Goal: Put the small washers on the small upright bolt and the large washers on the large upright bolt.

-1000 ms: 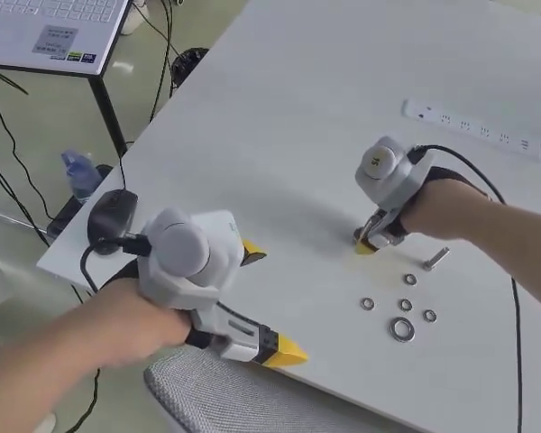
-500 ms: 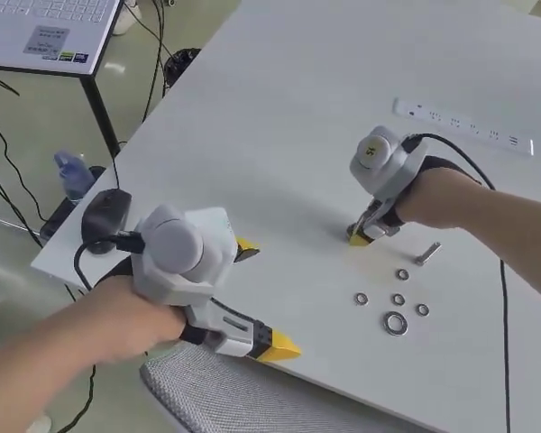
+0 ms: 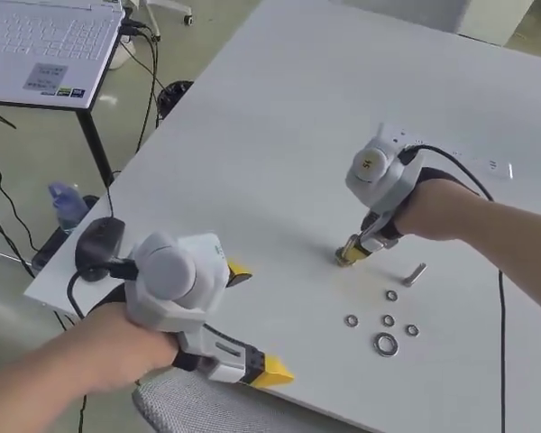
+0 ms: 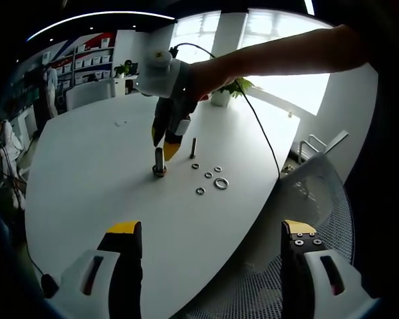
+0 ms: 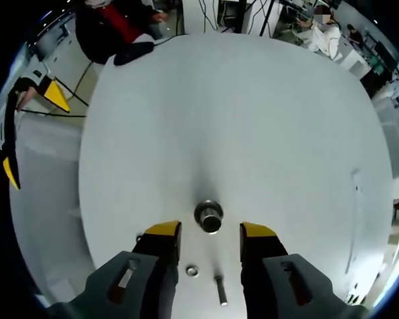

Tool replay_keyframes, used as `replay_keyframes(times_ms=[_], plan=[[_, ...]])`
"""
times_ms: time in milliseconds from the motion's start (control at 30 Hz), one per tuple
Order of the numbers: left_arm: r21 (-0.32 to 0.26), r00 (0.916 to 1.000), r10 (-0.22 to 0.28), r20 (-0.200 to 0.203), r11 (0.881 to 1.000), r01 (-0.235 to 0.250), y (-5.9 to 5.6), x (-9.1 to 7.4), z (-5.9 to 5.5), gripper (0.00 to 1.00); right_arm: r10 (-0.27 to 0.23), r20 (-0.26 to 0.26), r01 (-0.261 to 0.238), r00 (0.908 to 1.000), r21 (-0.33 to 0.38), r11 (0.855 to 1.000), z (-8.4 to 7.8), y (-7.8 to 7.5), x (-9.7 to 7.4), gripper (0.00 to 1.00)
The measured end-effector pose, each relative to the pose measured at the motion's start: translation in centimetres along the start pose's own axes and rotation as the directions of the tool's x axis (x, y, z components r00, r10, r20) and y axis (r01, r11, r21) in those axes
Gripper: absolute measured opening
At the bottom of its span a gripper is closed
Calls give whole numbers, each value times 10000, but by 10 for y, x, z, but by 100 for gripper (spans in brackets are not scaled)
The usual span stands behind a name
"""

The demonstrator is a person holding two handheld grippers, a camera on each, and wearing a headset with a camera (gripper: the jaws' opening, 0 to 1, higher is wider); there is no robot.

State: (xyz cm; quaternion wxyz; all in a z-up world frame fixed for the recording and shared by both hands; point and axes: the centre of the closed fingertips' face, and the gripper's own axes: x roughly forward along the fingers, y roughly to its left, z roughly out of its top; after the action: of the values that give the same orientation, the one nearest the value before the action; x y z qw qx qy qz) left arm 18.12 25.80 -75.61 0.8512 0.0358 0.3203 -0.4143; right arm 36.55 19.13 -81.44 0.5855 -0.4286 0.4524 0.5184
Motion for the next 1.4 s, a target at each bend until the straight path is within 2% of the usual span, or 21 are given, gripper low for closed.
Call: replay_keyframes(times_ms=[133,333,600,700,833,1167,1400], plan=[[44,9999,56,107,10000,-57,-2,-4,5,86,18,-13,-18,10000,-11,10000,-5,1,-4,36],[35,9998,203,42,9998,-203,0,-8,5,85,18,0,-18,10000,70,10000,-6,4,-15,35],[95,9996,270,25,9996,-271,0,-11,8,86,173,-142,-173,9997,48,9998,-10,7,-17,35],[188,9996,298,-14,9994,-297,-1,-12,10,86,321,-271,-311,9991,360,9989,-15,6,-17,35],[266,9996,289,-2,9992,-289,-2,-12,12,85,247,-275,-235,9993,405,9989,-21,3,-18,36],[449,9992,378,-112,9983,-373,-9,-15,9,85,190,-418,-169,9989,511,9985,-45,14,-23,36],[533,9991,410,-90,9978,-405,-13,-19,10,85,107,-301,-83,9995,799,9968,-59,26,-29,36]])
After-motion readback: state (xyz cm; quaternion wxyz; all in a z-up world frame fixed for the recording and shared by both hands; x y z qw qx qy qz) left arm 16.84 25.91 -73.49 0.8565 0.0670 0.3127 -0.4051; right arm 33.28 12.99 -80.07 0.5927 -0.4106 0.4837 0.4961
